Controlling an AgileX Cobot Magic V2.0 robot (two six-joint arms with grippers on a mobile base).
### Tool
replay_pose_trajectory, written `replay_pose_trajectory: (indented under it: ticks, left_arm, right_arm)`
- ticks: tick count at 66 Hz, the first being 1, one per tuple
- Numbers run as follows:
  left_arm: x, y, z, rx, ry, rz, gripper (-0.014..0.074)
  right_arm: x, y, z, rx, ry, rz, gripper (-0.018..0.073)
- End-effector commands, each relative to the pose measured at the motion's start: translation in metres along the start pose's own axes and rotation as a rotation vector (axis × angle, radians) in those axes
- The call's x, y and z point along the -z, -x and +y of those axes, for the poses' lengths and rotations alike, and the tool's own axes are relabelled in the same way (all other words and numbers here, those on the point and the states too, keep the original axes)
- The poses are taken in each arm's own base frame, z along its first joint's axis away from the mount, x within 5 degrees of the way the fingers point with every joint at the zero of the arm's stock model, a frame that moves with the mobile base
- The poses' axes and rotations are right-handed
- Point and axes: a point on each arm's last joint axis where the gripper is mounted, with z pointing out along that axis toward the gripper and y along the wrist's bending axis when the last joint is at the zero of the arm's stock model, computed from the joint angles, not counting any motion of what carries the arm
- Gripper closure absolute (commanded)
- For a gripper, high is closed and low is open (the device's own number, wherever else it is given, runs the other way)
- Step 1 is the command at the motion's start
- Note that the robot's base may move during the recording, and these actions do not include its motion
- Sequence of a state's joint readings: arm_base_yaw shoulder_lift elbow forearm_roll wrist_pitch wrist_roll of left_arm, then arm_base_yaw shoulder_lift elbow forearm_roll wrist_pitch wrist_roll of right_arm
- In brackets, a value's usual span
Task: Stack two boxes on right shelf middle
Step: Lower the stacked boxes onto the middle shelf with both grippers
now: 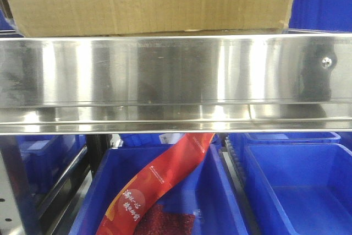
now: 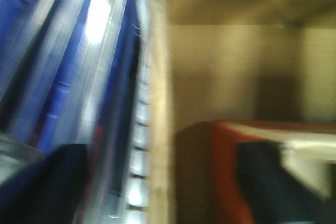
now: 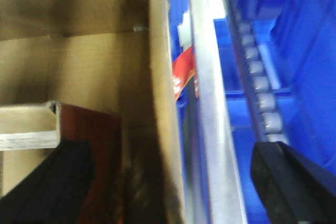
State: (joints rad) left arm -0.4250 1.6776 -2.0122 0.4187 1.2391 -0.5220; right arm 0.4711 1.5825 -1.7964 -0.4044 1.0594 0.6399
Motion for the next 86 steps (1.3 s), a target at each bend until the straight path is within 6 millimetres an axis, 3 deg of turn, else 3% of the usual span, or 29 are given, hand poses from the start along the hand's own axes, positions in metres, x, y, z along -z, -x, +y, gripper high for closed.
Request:
replay_pose_trajectory:
  ticks: [1,18,33,38,42,48,51,54,65,86]
  left_arm:
    - [0.007,0.002,-0.005,0.017,-0.056,-0.016,0.008]
    - [0.034,0.016,0.002,0.024,-0.08,-0.104,0.0081]
    - [0.053,0.016,0.005,0.051,-0.14,-0.117,0.009]
    - [0.064,0.015,0.007,0.049,-0.148,-0.139,0.0155]
    - [0.074,0.015,0.008,0.044,-0.158,-0.16,0.0267]
    - [0.091,0.011,0.005,0.026,-0.181,-0.188,0.0494]
    - [0.096,0.008,0.004,0.014,-0.168,-0.202,0.0624]
    - [0.098,0.004,0.004,0.021,-0.145,-0.211,0.0706]
    - [0.092,-0.018,0.009,0.044,-0.094,-0.217,0.0707]
    - [0.07,-0.081,0.014,-0.06,-0.291,-0.276,0.0693]
  right_arm:
    - [0.008,0.004,0.004,-0.012,0.053,-0.04,0.0029]
    - [0.029,0.011,-0.004,-0.014,0.058,-0.102,0.0029]
    - [0.047,0.014,-0.011,0.029,0.053,-0.145,0.0062]
    - [0.057,0.013,-0.013,0.034,0.056,-0.149,0.0163]
    - [0.065,0.013,-0.017,0.028,0.056,-0.153,0.0277]
    - [0.074,0.015,-0.019,0.022,0.072,-0.184,0.0549]
    - [0.077,0.015,-0.02,0.021,0.078,-0.194,0.0729]
    - [0.08,0.014,-0.021,0.022,0.086,-0.206,0.0725]
    - [0.076,-0.001,-0.024,0.08,0.128,-0.251,0.0725]
    - [0.057,-0.056,-0.029,0.166,0.277,-0.359,0.0725]
